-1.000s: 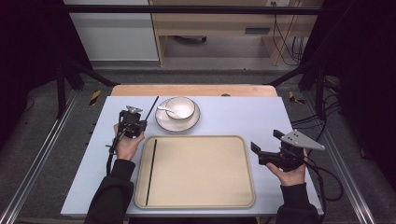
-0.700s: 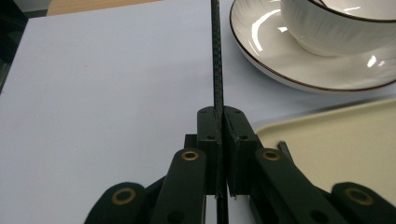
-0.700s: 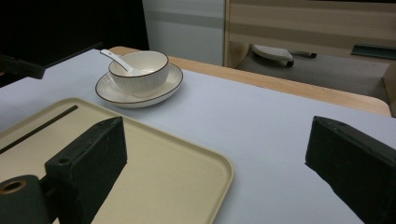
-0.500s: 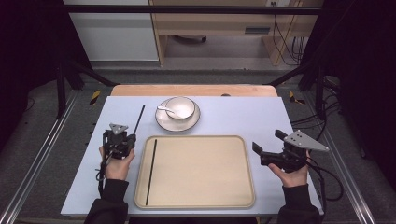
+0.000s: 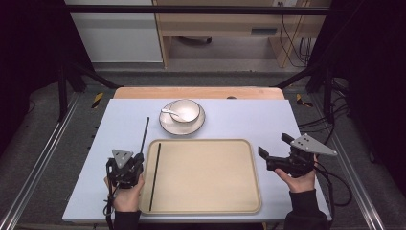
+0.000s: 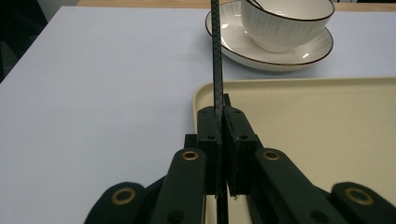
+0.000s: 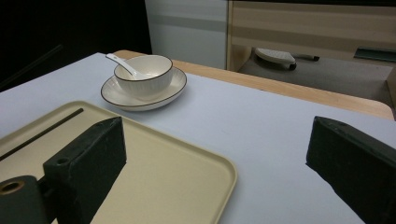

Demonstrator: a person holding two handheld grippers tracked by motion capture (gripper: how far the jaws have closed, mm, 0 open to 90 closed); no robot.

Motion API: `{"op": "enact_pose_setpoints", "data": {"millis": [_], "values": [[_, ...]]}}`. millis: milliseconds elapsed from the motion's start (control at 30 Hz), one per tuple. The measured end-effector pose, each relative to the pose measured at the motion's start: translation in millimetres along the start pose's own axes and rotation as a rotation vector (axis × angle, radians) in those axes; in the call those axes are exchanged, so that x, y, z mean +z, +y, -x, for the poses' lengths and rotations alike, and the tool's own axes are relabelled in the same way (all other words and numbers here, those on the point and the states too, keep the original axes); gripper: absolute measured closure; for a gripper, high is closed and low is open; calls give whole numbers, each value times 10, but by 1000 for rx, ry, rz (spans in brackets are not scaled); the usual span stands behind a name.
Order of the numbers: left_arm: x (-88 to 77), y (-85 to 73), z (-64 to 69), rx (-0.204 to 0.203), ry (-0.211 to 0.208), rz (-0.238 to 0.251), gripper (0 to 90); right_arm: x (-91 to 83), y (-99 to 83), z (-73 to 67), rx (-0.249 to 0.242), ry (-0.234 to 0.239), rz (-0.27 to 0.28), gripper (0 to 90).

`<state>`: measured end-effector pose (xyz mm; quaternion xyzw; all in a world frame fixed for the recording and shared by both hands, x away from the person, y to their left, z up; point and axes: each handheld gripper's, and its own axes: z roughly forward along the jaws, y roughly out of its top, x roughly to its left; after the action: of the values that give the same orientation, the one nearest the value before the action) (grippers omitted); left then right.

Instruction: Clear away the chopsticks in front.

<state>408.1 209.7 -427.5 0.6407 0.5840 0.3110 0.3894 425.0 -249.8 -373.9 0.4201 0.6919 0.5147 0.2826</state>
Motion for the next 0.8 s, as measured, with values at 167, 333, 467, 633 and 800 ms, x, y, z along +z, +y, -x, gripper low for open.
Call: {"op": "enact_pose_setpoints", "data": {"millis": [167, 333, 467, 633, 800], "values": [[-106, -125, 82, -23, -15, 25, 853, 14, -7, -6, -4, 2, -6, 50], [-170, -268, 170, -59, -38, 36, 853, 32, -15, -19, -6, 1, -11, 50], [-158, -357, 237, -60, -34, 28, 853, 41, -19, -24, -8, 5, -16, 50], [-134, -439, 328, -66, -50, 18, 853, 41, -18, -25, -7, 4, -16, 51], [-43, -506, 407, -56, -58, -13, 853, 50, -21, -34, -9, 5, -17, 51]]}}
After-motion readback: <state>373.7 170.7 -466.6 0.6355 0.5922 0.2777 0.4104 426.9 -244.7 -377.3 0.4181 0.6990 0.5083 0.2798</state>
